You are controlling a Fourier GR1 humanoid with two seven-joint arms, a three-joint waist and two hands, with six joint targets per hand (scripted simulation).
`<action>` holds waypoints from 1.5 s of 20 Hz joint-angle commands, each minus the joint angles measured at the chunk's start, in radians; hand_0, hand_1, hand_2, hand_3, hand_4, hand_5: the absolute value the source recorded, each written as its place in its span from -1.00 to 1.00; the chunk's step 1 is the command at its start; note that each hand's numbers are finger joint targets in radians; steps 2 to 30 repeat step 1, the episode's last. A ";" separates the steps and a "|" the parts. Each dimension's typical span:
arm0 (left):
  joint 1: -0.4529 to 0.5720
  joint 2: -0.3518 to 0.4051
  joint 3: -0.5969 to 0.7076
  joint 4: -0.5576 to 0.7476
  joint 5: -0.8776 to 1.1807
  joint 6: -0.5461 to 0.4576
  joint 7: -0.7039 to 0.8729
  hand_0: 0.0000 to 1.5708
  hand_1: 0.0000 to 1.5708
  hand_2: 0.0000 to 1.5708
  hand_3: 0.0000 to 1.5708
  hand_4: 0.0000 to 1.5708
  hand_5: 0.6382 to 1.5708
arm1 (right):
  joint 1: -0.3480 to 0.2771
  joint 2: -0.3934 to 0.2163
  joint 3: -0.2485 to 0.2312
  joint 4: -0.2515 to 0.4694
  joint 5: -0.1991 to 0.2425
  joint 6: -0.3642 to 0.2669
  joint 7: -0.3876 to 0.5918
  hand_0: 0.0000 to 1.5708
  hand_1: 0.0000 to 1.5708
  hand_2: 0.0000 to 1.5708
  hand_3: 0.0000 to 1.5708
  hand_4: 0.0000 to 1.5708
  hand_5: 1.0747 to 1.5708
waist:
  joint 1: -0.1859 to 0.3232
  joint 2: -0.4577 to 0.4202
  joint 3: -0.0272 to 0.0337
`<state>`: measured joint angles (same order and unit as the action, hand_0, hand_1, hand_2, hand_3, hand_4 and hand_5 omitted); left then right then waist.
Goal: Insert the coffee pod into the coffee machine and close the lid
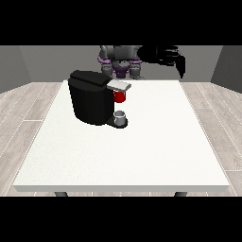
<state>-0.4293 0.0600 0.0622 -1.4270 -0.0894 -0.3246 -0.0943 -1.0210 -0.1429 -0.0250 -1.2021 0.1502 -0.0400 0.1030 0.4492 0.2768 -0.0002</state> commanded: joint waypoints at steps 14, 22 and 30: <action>0.100 0.025 0.049 0.032 0.011 0.011 -0.051 -1.00 -1.00 -1.00 -1.00 -0.66 1.00 | 0.116 0.103 0.075 -0.027 -0.006 0.012 -0.076 -1.00 -1.00 -1.00 -1.00 -0.67 1.00 | -0.091 -0.074 -0.0001; 0.100 0.025 0.049 0.032 0.011 0.011 -0.051 -1.00 -1.00 -1.00 -1.00 -0.66 1.00 | 0.116 0.103 0.075 -0.027 -0.006 0.012 -0.076 -1.00 -1.00 -1.00 -1.00 -0.67 1.00 | -0.091 -0.074 -0.0001; 0.100 0.025 0.049 0.032 0.011 0.011 -0.051 -1.00 -1.00 -1.00 -1.00 -0.66 1.00 | 0.116 0.103 0.075 -0.027 -0.006 0.012 -0.076 -1.00 -1.00 -1.00 -1.00 -0.67 1.00 | -0.091 -0.074 -0.0001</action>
